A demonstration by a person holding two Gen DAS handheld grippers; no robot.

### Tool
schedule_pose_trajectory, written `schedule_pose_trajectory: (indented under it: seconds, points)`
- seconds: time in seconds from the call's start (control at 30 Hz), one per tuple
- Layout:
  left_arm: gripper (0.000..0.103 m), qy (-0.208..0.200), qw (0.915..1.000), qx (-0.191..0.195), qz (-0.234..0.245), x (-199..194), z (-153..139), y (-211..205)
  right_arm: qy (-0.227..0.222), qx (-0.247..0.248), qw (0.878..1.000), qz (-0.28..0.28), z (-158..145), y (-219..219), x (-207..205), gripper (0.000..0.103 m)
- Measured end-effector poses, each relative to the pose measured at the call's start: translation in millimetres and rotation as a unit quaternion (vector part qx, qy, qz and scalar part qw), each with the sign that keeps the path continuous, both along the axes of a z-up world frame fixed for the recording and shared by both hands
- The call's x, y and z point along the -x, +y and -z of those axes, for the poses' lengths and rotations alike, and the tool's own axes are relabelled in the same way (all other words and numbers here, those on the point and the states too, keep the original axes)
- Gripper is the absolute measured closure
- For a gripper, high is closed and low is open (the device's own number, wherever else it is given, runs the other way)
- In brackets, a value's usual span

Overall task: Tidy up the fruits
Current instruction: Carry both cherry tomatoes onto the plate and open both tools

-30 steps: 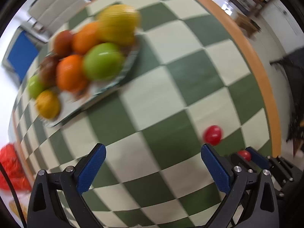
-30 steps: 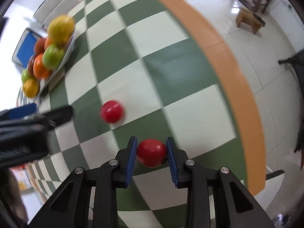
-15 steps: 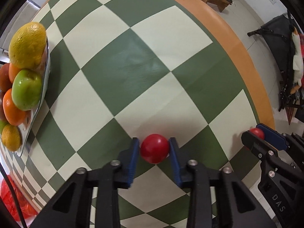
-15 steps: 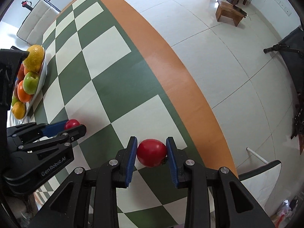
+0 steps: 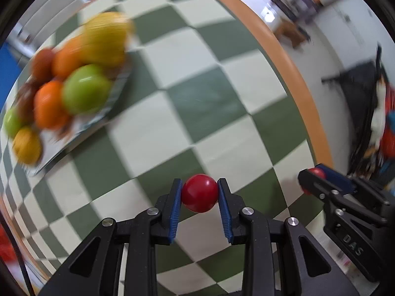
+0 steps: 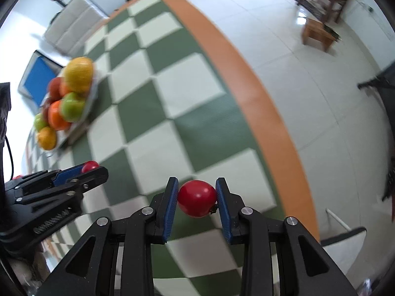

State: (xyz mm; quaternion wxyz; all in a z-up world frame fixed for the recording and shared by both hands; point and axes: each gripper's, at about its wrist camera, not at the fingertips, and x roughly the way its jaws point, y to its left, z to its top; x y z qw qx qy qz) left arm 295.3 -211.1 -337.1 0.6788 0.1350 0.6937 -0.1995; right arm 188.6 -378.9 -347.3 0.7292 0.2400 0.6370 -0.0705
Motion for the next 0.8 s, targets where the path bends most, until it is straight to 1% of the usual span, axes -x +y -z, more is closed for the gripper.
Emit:
schedule_pose_trajectory:
  seconds: [0.1, 0.13, 0.2, 0.27, 0.3, 0.37, 0.4, 0.43, 0.47, 0.57, 0.7, 0.73, 0.8]
  points:
    - [0.077, -0.007, 0.9977, 0.019, -0.064, -16, -21, 46, -0.022, -0.026, 0.999, -0.027, -11, 24, -24, 0.069]
    - [0.077, -0.009, 0.9954, 0.025, -0.092, -25, -29, 68, -0.033, -0.037, 0.998, -0.041, -15, 36, -36, 0.069]
    - [0.077, -0.009, 0.9895, 0.035, -0.14, -35, -37, 97, -0.045, -0.054, 0.996, -0.06, -18, 56, -54, 0.069]
    - [0.077, -0.003, 0.9819, 0.045, -0.184, -51, -39, 130, -0.062, -0.08, 0.991, -0.086, -19, 84, -82, 0.069]
    - [0.077, 0.001, 0.9761, 0.05, -0.212, -60, -39, 148, -0.068, -0.082, 0.99, -0.094, -20, 93, -89, 0.069]
    - [0.077, 0.011, 0.9666, 0.059, -0.249, -71, -33, 164, -0.079, -0.091, 0.985, -0.123, -17, 122, -112, 0.069]
    - [0.077, 0.022, 0.9596, 0.066, -0.273, -79, -28, 176, -0.084, -0.095, 0.983, -0.133, -15, 136, -123, 0.069]
    - [0.077, 0.03, 0.9544, 0.072, -0.288, -81, -26, 185, -0.087, -0.096, 0.982, -0.139, -13, 145, -130, 0.069]
    - [0.077, 0.043, 0.947, 0.079, -0.308, -89, -19, 196, -0.091, -0.097, 0.98, -0.15, -10, 156, -139, 0.069]
    - [0.077, 0.066, 0.9332, 0.095, -0.34, -98, -9, 210, -0.097, -0.091, 0.976, -0.172, -2, 181, -162, 0.069]
    - [0.077, 0.093, 0.9164, 0.118, -0.371, -109, 2, 219, -0.093, -0.097, 0.975, -0.18, 10, 194, -179, 0.069]
    - [0.077, 0.097, 0.9137, 0.121, -0.376, -111, 5, 220, -0.094, -0.097, 0.974, -0.18, 12, 196, -181, 0.069]
    - [0.077, 0.104, 0.911, 0.122, -0.38, -114, 10, 217, -0.093, -0.103, 0.973, -0.182, 15, 197, -185, 0.069]
